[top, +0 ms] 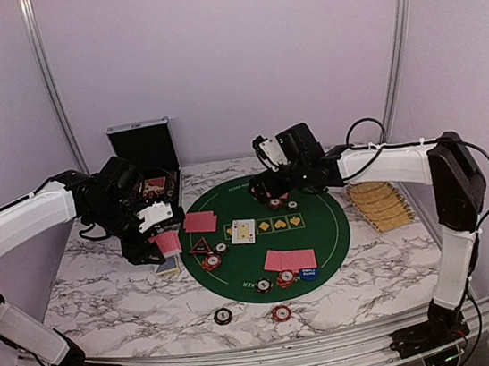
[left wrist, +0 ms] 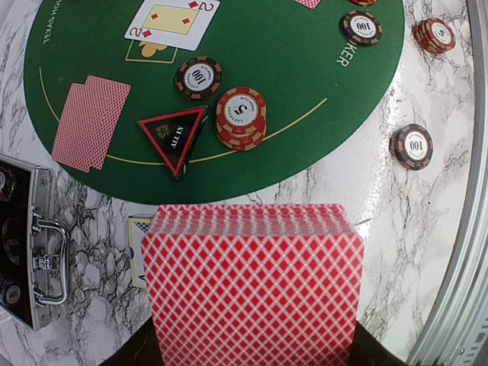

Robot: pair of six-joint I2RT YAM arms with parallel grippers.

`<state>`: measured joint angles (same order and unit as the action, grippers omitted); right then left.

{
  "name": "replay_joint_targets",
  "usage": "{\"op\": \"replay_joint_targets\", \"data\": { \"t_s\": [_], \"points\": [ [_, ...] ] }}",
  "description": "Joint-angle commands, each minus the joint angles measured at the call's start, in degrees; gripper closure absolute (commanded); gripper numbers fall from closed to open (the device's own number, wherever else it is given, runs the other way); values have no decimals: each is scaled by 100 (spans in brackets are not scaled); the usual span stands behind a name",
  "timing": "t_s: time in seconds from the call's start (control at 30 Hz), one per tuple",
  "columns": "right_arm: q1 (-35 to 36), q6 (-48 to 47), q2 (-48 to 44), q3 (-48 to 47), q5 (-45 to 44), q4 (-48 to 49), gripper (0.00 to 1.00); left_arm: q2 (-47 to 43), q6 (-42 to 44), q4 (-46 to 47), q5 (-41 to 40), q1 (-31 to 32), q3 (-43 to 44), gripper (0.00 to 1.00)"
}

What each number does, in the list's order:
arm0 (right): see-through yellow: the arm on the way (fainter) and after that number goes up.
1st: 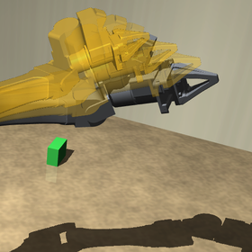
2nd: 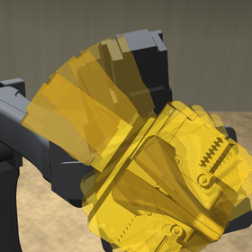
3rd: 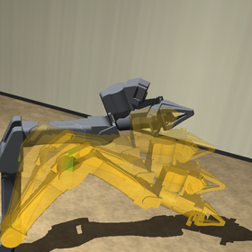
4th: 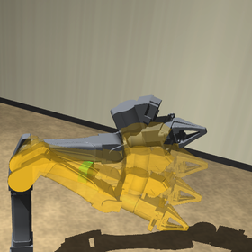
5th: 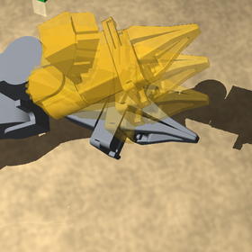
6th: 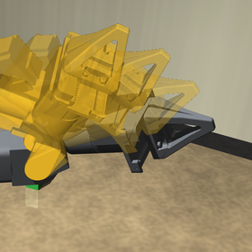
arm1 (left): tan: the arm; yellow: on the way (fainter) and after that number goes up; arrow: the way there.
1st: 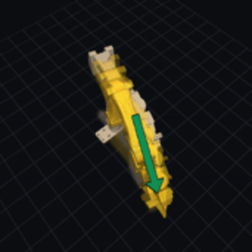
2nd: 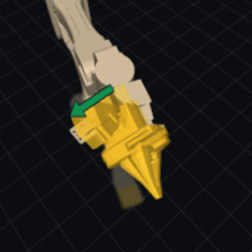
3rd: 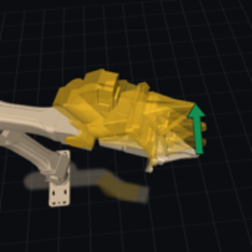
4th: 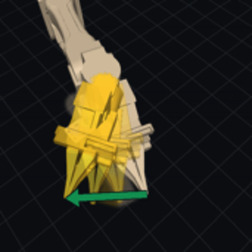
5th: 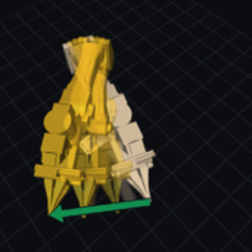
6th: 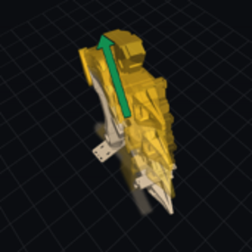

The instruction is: Distribute texas hold em gaming equipment

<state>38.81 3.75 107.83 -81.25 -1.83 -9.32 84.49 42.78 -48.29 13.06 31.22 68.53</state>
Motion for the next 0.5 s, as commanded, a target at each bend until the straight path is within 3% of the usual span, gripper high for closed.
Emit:
{"op": "replay_joint_targets", "data": {
  "t_s": [0.0, 0.37, 0.47],
  "points": [
    [-348, 1416, 45, 367, 2111, 173, 2, -159, 0, -119, 109, -24, 87, 100],
    [-444, 2288, 750, 562, 3598, 803, 8, -82, -6, -117, 127, -20, 154, 100],
    [-435, 2599, 677, 841, 4111, 1409, 8, -104, 1, -118, 110, -20, 135, 100]
  ]
}}
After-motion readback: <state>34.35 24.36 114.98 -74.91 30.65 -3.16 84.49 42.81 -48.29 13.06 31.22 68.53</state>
